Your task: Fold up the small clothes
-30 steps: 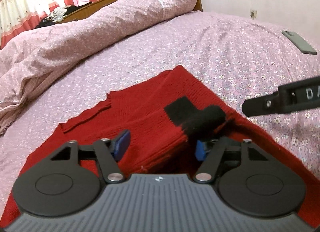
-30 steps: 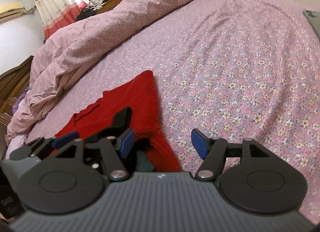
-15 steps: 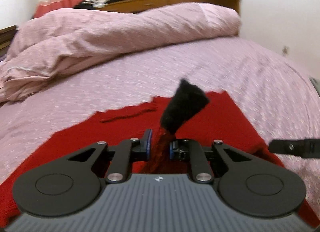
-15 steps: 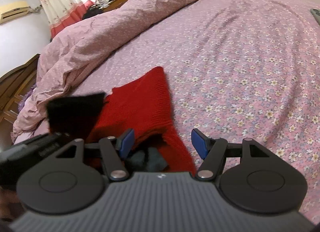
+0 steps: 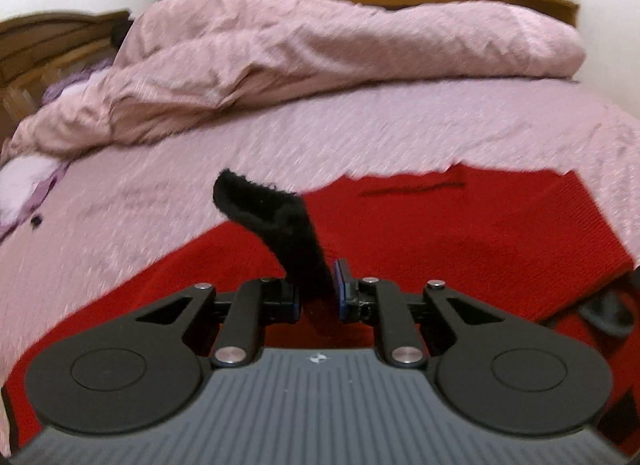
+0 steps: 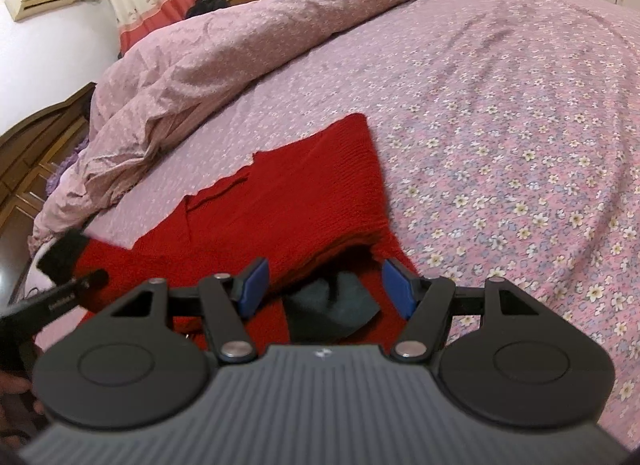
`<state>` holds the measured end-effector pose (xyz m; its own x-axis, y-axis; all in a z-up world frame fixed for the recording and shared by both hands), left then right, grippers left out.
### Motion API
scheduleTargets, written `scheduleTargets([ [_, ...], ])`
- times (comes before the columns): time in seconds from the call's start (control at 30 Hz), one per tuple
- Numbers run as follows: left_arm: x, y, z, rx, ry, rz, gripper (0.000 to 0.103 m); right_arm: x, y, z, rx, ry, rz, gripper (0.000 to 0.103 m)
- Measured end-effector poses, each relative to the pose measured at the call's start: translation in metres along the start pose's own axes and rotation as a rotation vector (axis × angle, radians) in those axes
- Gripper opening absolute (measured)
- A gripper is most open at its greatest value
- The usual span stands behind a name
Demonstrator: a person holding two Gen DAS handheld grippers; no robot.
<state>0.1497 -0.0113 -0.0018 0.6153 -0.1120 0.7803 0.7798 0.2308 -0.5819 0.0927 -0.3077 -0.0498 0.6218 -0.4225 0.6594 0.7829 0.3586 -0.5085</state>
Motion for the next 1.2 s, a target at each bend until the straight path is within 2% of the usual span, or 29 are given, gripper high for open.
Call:
scheduleTargets([
  [0.13,-0.022,0.007,0.015,0.021,-0.005,0.053,0.020,-0.004,0.003,0.004,-0.002,-0.011,0.017,0.066],
  [0.23,-0.033,0.013,0.021,0.007,-0.010,0.092,0.022,-0.007,0.006,0.005,-0.008,-0.012,0.032,0.066],
  [0.33,-0.040,0.017,0.028,0.009,-0.021,0.107,0.029,-0.009,0.009,0.008,-0.009,-0.021,0.045,0.066],
  [0.5,-0.043,0.018,0.040,0.017,-0.042,0.109,0.048,-0.013,0.012,0.012,-0.014,-0.034,0.065,0.066],
  [0.6,-0.044,0.016,0.049,0.025,-0.058,0.101,0.052,-0.015,0.014,0.013,-0.021,-0.037,0.073,0.066],
  [0.8,-0.043,0.011,0.066,0.023,-0.090,0.070,0.055,-0.017,0.018,0.018,-0.024,-0.055,0.090,0.066],
  [0.97,-0.039,0.024,0.070,-0.003,-0.106,0.070,0.055,-0.012,0.019,0.024,-0.031,-0.083,0.085,0.066],
  [1.2,-0.034,0.055,0.067,-0.027,-0.109,0.118,0.055,-0.009,0.019,0.028,-0.042,-0.096,0.083,0.066],
])
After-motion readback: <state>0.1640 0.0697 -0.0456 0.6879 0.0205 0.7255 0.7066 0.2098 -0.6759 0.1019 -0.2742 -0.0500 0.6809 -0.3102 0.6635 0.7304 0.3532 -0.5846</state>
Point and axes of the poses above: each gripper's, at about its wrist camera, not at the fingertips, and y roughly the way its jaws point, z to its left, x to its top, the point moved 4 cm from there along y, roughly the way its jaws point, and after that the axes turned 8 degrees about x, right-handed, at the moved point
